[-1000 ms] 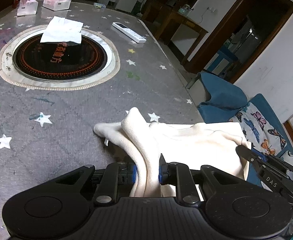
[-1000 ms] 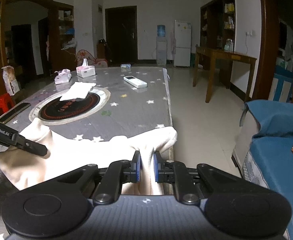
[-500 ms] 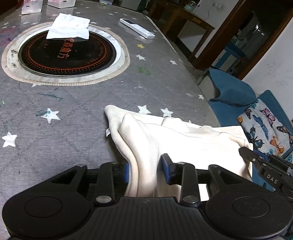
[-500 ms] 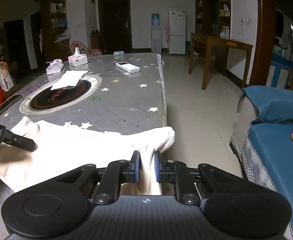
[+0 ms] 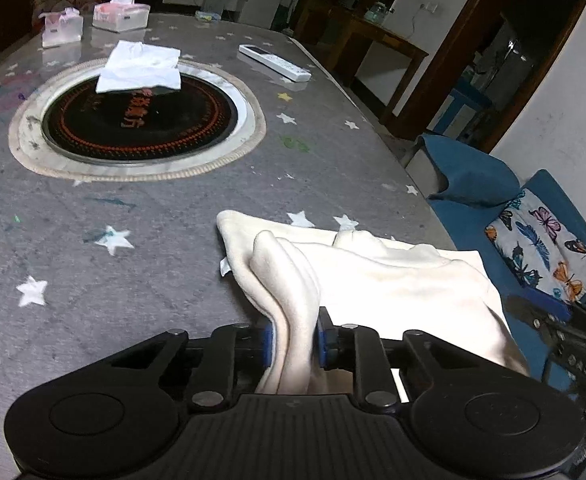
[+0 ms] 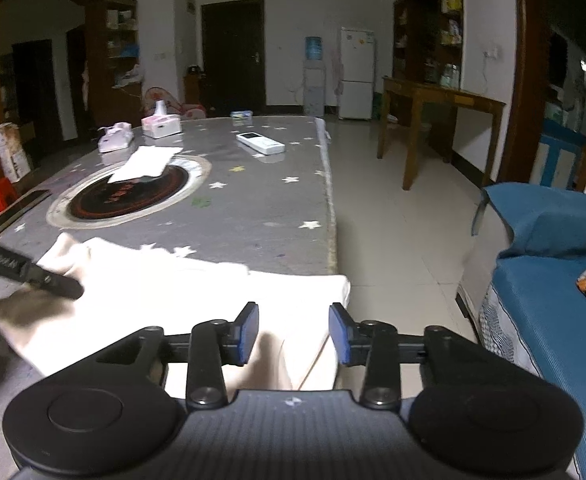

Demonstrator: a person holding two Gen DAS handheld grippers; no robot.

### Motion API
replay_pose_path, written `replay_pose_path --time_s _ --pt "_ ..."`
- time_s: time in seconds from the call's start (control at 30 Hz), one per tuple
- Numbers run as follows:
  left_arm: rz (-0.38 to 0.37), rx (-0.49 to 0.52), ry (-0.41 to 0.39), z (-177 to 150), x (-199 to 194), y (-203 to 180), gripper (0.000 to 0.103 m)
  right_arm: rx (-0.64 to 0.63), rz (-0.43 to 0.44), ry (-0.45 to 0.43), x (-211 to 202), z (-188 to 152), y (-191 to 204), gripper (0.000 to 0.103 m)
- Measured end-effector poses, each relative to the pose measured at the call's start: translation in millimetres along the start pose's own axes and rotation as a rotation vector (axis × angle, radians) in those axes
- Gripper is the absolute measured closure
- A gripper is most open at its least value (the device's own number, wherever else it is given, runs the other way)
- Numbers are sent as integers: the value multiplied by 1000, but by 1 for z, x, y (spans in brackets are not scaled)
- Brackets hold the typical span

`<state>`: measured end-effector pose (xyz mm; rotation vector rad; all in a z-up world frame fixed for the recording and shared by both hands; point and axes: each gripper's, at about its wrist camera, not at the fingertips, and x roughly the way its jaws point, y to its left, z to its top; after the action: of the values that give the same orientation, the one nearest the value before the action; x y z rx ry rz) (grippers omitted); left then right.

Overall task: Fold clothes
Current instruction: 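Lift the held edge with both grippers and fold it over the sweatshirt, then lower the folded edge and open both grippers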

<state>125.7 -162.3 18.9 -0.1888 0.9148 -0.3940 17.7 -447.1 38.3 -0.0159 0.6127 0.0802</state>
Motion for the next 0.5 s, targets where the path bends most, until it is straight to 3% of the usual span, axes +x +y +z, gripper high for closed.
replay_pose_path --time_s 0.27,0.5 --pt "16 -18 -11 -2 -8 18 80 -81 -9 15 -14 -32 19 49" --pt "36 -16 -14 -3 -13 20 65 -95 -26 12 -23 -35 20 41"
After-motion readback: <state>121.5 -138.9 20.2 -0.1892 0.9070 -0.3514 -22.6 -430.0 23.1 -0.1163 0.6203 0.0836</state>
